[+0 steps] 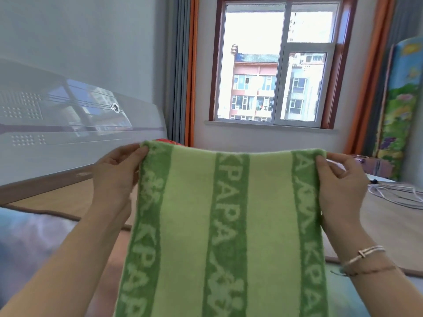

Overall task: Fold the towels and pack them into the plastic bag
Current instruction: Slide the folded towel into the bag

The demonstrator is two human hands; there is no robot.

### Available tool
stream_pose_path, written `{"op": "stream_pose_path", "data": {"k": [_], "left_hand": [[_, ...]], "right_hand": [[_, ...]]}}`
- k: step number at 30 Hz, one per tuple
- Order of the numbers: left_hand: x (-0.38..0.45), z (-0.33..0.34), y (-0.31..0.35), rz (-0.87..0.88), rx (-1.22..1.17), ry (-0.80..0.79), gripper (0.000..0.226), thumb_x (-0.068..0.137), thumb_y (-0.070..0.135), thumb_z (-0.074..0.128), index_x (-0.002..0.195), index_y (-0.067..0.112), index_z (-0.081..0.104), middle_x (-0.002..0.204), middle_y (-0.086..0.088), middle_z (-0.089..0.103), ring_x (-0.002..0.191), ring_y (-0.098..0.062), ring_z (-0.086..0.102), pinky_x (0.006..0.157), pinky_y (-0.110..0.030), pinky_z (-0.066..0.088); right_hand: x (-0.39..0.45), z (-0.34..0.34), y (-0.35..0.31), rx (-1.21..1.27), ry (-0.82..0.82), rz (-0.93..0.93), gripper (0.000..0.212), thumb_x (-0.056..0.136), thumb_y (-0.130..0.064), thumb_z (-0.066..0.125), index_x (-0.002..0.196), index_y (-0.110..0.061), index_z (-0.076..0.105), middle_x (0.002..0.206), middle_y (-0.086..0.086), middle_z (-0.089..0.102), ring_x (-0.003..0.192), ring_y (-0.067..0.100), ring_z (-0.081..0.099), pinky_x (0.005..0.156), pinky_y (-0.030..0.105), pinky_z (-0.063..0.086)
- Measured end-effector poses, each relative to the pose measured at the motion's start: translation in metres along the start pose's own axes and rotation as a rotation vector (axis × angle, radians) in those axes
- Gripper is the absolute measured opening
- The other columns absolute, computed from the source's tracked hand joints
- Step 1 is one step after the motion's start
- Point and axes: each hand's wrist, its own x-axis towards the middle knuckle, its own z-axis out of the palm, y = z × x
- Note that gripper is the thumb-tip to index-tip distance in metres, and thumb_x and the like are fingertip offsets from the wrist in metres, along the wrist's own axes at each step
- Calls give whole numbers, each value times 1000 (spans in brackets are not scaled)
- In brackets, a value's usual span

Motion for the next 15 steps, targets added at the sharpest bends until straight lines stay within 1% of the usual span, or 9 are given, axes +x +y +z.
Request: {"op": "stream_pose_path", "data": {"k": [2,4,6,8,9,12,14,15], "left_hand": [[8,-5,-27,-90,47,1,15,83,2,70,81,16,66,57,8,68,49,-2,60,50,-14,51],[14,-11,-54,-164,71,8,15,84,0,68,80,14,65,58,6,69,51,-4,63,54,-15,54],[18,-12,-78,-217,75,12,14,84,-1,67,82,13,64,59,4,70,51,-4,64,53,-15,54],[27,-9,-98,-242,85,13,14,86,-2,65,82,11,63,59,4,70,53,-4,66,53,-15,53],[33,-6,-107,-251,97,10,14,86,-2,65,82,11,63,59,4,70,53,-4,66,54,-15,54],[58,6,-132,-271,128,4,12,85,-2,66,81,10,63,58,5,70,53,-4,66,53,-15,54],[77,14,-147,-258,143,2,13,84,0,68,81,11,64,57,5,69,53,-4,65,53,-16,53],[85,17,-154,-251,156,5,13,84,0,68,80,12,64,57,5,69,53,-5,65,53,-16,53]], "right_hand": [[6,6,30,-96,-25,50,10,89,-24,67,79,-26,64,74,-6,71,65,9,63,74,40,56],[10,11,59,-165,-15,88,9,89,-22,66,80,-24,63,75,-4,69,59,3,61,76,42,54],[13,15,87,-209,-7,120,9,89,-21,66,81,-24,63,74,-5,68,58,1,60,77,41,54],[18,19,113,-250,-4,135,10,89,-20,66,80,-23,62,73,-7,68,64,8,62,77,41,54],[21,23,124,-274,-3,134,8,88,-19,66,81,-22,63,73,-7,67,64,9,62,76,39,53],[38,38,152,-355,0,116,2,89,-20,65,87,-19,65,75,-3,67,60,-2,59,69,27,49],[50,50,166,-382,-4,81,3,89,-21,65,89,-18,64,78,1,68,63,2,59,69,26,47],[56,56,173,-387,-17,77,3,89,-21,64,89,-18,64,79,2,68,68,9,60,71,25,47]]}}
